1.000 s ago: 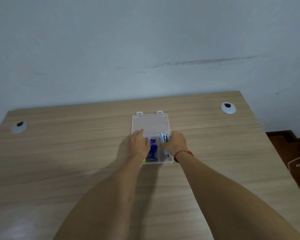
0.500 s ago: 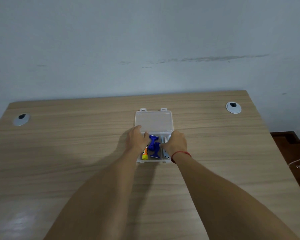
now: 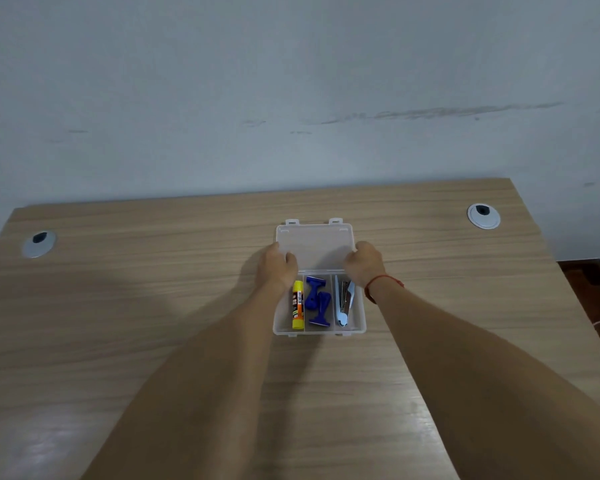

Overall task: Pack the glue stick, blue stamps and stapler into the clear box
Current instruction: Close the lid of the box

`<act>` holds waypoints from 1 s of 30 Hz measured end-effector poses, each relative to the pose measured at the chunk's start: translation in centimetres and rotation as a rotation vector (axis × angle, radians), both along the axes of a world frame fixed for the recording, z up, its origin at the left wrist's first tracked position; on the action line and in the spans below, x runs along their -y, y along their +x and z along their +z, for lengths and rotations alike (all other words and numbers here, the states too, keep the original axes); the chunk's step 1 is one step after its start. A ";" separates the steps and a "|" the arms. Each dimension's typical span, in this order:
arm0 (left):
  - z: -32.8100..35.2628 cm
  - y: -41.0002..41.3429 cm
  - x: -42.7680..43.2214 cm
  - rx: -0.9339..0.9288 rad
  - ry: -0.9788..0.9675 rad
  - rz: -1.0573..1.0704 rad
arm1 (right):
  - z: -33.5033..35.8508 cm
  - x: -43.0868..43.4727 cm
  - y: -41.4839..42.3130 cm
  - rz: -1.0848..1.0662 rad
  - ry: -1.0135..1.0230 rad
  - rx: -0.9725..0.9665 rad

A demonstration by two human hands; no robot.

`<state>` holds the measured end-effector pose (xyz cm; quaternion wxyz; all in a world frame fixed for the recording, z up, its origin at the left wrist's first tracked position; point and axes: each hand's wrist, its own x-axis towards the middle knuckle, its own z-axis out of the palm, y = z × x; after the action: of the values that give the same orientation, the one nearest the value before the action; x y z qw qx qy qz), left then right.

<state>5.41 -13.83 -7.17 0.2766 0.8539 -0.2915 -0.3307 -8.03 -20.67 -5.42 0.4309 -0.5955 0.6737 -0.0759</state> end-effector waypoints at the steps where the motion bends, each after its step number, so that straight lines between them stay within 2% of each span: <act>1: 0.0 0.2 0.3 -0.015 -0.007 0.010 | 0.0 0.1 0.3 -0.018 0.001 0.007; 7: 1.1 0.3 0.9 -0.038 -0.088 0.135 | 1.1 0.3 1.2 -0.175 0.002 0.157; 12: 3.5 -0.5 -0.2 0.033 -0.139 0.274 | 3.3 -0.1 0.7 -0.264 -0.047 0.218; 16: 4.1 -1.2 -2.7 0.101 -0.137 0.296 | 4.5 -1.9 -0.9 -0.157 -0.089 0.199; 23: 3.4 -2.6 -6.8 0.134 -0.196 0.266 | 3.0 -5.9 -2.7 -0.158 -0.093 0.223; 27: 2.0 -4.2 -8.7 0.193 -0.065 0.170 | 1.6 -8.1 -4.2 -0.089 -0.082 0.162; 30: 0.3 -5.2 -9.9 0.215 0.002 0.062 | 0.0 -9.5 -5.3 0.090 -0.070 0.024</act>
<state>0.26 -3.96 -6.85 0.2527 0.8933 -0.2928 -0.2289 -13.34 -11.13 -5.38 0.4207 -0.6390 0.6380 -0.0870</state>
